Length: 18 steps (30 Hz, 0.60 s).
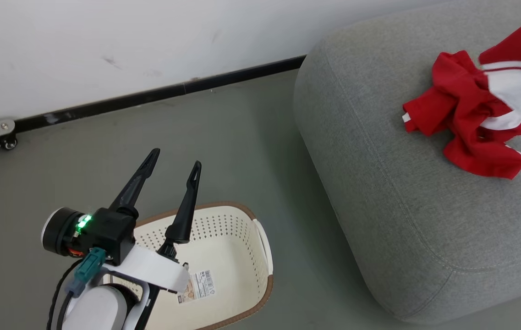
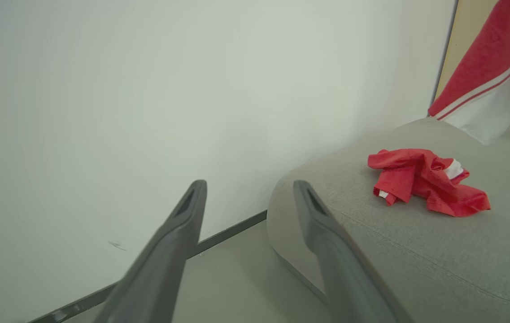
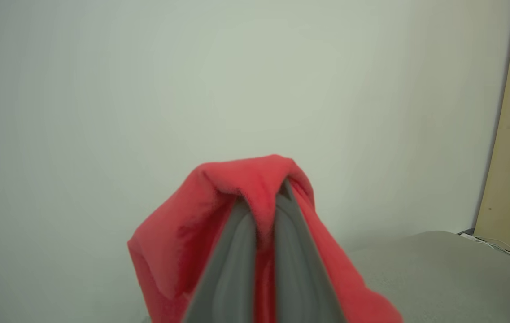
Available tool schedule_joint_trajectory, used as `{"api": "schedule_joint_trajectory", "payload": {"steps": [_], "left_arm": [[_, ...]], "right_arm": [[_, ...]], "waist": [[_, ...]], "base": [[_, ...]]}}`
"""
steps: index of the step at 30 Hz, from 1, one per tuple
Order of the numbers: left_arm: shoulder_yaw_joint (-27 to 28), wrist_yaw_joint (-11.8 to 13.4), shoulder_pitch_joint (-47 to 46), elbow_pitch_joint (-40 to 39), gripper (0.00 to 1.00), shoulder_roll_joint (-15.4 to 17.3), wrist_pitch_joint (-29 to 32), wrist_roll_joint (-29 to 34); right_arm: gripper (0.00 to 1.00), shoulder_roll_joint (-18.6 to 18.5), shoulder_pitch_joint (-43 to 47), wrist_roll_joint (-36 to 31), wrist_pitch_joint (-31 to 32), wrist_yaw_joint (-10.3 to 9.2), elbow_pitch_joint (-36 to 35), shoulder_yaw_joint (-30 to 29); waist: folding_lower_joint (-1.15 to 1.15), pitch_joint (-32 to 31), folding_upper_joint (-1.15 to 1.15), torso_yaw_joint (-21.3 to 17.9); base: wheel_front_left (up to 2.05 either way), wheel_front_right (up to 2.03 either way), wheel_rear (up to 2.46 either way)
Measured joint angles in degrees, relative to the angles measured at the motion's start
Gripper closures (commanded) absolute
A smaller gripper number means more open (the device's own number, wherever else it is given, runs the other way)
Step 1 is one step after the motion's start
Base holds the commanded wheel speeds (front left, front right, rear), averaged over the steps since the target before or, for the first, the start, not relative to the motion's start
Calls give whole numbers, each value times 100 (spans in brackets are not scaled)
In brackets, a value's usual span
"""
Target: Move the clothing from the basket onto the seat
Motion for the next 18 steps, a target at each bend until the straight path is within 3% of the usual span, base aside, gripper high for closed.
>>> {"api": "schedule_joint_trajectory", "payload": {"steps": [18], "left_arm": [[-1,-8,-211,-510,0,356,503,190]], "right_arm": [[100,-129,-1060,-683,-44,1,1179,-299]], "waist": [[0,718,0,205]], "base": [[0,0,0]]}}
